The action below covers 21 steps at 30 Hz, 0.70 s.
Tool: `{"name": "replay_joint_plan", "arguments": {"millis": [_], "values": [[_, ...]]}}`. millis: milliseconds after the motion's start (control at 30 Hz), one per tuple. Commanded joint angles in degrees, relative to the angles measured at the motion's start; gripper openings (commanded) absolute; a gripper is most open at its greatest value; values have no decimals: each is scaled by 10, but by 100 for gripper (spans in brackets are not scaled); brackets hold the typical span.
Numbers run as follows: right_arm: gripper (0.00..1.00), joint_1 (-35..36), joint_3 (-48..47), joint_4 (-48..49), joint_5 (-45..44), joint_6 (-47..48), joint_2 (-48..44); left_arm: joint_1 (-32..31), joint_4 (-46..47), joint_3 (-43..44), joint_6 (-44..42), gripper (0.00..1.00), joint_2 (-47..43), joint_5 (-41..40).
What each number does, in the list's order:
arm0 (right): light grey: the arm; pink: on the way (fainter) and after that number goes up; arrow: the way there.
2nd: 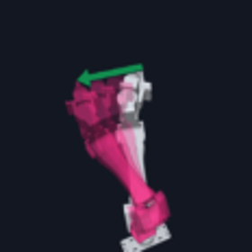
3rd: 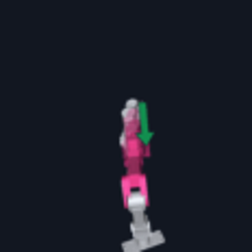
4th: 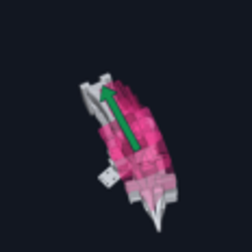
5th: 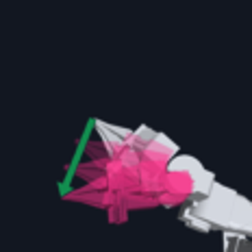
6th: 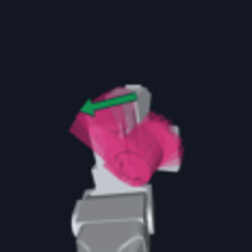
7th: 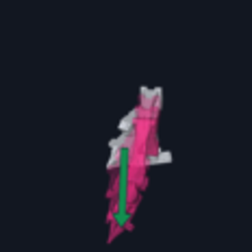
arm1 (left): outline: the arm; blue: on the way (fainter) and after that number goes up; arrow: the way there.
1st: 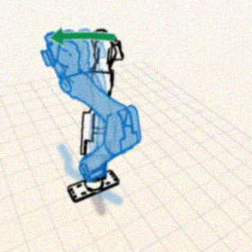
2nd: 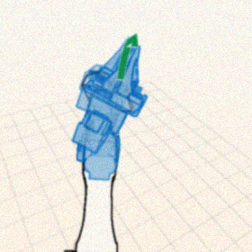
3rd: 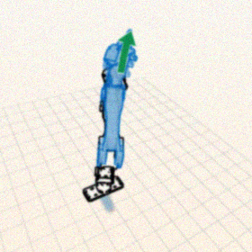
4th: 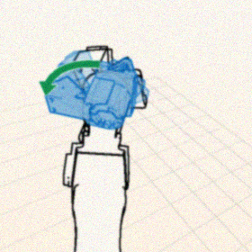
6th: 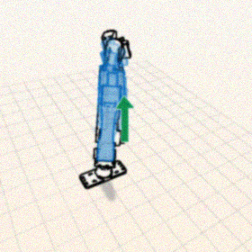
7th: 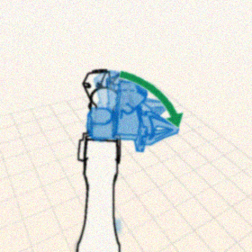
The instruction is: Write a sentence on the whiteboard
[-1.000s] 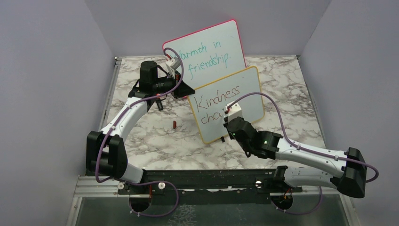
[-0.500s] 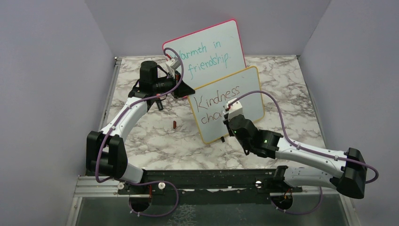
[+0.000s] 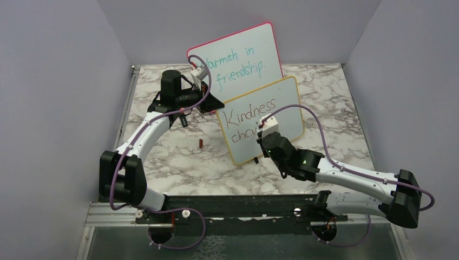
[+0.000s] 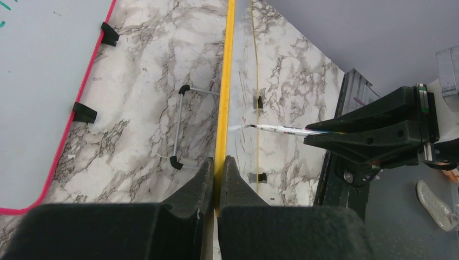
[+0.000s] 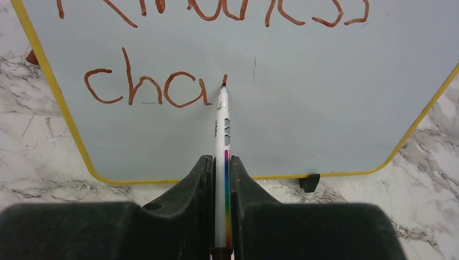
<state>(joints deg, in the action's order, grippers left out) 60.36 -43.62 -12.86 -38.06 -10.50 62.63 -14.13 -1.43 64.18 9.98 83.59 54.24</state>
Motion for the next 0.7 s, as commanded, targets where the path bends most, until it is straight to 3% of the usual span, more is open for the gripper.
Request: {"name": "replay_joint_plan", "arguments": {"millis": [0,367,667], "values": [[1,-2,3,-39,22,-20,4,-16,-44,-11,-19,0,21,-15],[1,-2,6,-52,32,-28,3,-16,-45,-11,-19,0,21,-16],[1,-2,9,-9,10,-17,-5,-16,-45,-11,-20,0,20,-16]]}}
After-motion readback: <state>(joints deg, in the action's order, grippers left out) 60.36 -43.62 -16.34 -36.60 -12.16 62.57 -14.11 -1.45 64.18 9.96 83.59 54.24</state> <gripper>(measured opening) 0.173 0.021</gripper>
